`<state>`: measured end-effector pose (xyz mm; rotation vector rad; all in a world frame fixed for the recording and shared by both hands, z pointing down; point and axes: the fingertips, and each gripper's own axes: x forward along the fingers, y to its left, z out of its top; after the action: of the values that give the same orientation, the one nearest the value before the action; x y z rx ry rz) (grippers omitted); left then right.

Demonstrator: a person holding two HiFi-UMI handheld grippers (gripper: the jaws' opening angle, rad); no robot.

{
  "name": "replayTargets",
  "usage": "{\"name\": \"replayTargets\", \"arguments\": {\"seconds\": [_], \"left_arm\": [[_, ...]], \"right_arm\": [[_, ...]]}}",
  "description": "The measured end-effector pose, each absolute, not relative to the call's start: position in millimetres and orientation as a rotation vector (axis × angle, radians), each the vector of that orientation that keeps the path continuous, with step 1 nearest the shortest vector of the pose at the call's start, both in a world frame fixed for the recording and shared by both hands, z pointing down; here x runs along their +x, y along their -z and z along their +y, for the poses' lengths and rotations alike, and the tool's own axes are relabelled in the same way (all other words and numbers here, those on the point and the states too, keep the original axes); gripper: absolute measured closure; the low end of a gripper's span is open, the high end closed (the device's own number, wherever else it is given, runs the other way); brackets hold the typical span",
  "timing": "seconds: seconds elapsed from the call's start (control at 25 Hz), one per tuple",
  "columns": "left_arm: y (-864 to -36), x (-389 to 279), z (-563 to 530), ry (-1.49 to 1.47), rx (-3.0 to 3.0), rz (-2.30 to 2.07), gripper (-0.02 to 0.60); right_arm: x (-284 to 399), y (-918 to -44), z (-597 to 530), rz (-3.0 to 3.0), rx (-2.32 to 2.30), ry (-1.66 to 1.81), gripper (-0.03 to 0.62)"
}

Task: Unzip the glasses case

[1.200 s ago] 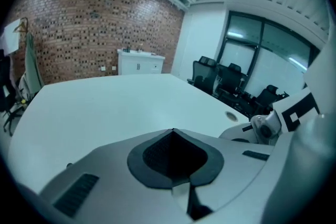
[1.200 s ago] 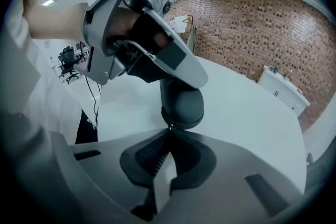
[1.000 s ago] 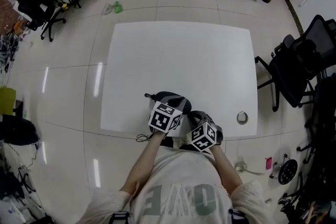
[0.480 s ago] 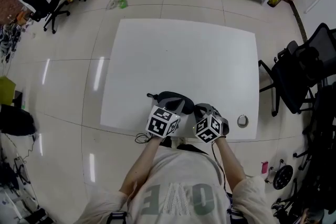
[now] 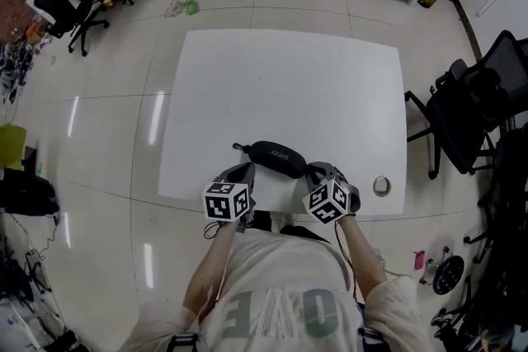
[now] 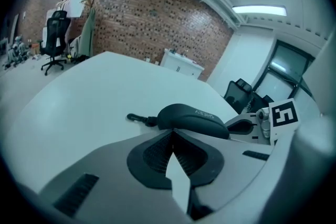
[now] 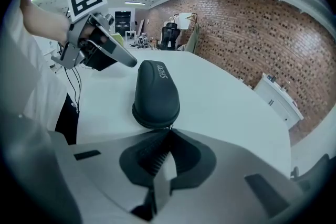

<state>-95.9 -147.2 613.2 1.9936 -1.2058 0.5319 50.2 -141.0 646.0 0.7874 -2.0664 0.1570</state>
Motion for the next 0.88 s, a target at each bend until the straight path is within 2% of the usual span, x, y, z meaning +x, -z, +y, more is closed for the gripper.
{"name": "replayTargets", "arguments": {"seconds": [0.28, 0.52, 0.68, 0.88], "left_arm": [[-621.1, -84.5, -183.9, -0.584, 2.065, -1.190, 0.589], [-619.9, -45.9, -211.8, -0.656, 2.220, -1.065, 0.589], [-619.0, -20.2, -217.2, -0.675, 2.300, -0.976, 0.589], [-585.2, -27.3, -208.2, -0.747, 2.412, -1.067, 0.589]], "right_arm": [[35.1, -636.8, -103.9, -2.065, 0.666, -0.030, 0.594], [2.4, -637.0, -73.1, -2.072, 0.548, 0.052, 0.594], [-7.9, -643.1, -69.2, -2.067, 0.534, 0.039, 0.594], [-10.0, -646.7, -79.1, -2.067, 0.605, -0.045, 0.594]]}}
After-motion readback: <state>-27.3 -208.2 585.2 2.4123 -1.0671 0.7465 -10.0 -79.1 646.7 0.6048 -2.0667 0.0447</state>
